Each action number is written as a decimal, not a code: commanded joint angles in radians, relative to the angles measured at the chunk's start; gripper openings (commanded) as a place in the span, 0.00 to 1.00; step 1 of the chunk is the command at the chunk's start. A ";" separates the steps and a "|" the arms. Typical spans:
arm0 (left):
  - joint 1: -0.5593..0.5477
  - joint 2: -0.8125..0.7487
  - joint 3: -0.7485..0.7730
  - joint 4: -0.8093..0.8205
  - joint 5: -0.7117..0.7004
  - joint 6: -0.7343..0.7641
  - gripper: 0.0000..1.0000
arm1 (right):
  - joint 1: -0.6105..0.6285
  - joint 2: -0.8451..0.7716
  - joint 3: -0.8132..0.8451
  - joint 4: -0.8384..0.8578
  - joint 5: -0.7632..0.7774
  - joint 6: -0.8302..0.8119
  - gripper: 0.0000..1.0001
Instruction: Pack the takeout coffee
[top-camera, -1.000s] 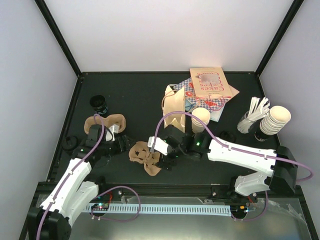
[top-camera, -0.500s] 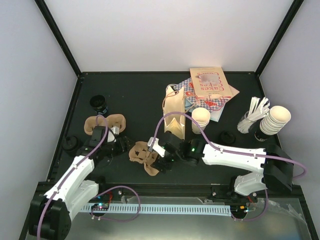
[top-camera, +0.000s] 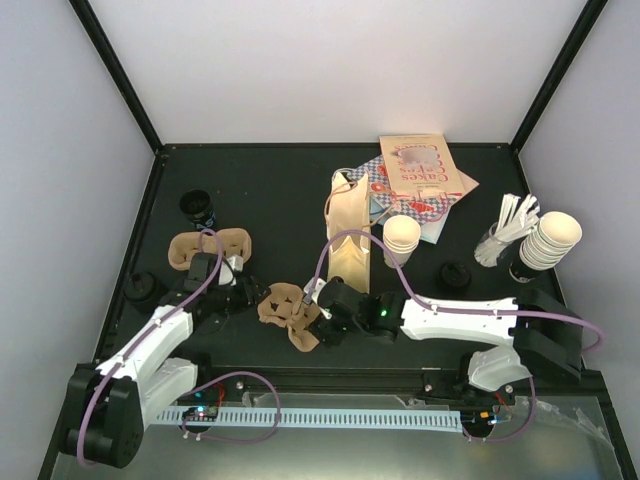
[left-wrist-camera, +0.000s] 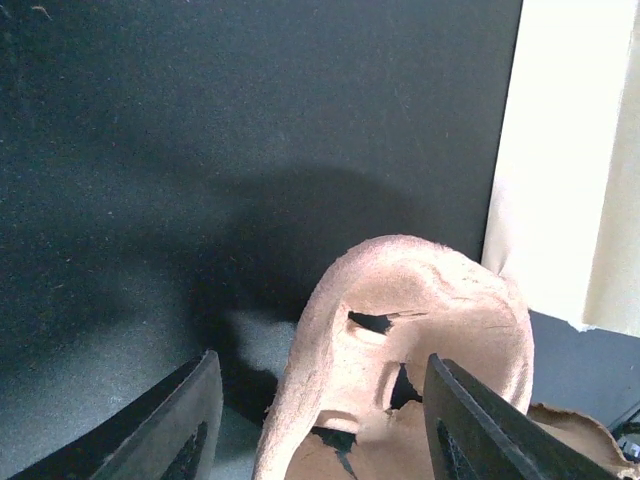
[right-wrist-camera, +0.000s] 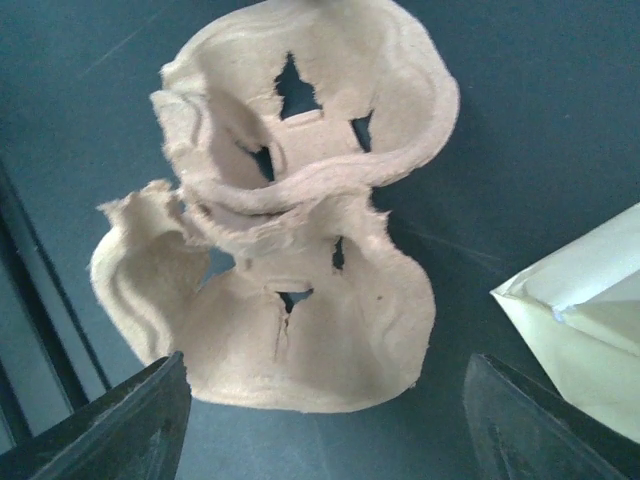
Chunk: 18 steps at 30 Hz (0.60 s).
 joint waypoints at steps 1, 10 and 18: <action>-0.011 0.023 -0.002 0.054 0.036 0.037 0.57 | 0.000 0.037 0.033 0.037 0.086 0.041 0.75; -0.026 0.104 -0.011 0.111 0.064 0.043 0.48 | -0.029 0.094 0.029 0.070 0.129 0.080 0.68; -0.042 0.144 -0.012 0.145 0.073 0.038 0.37 | -0.036 0.154 0.048 0.116 0.109 0.064 0.61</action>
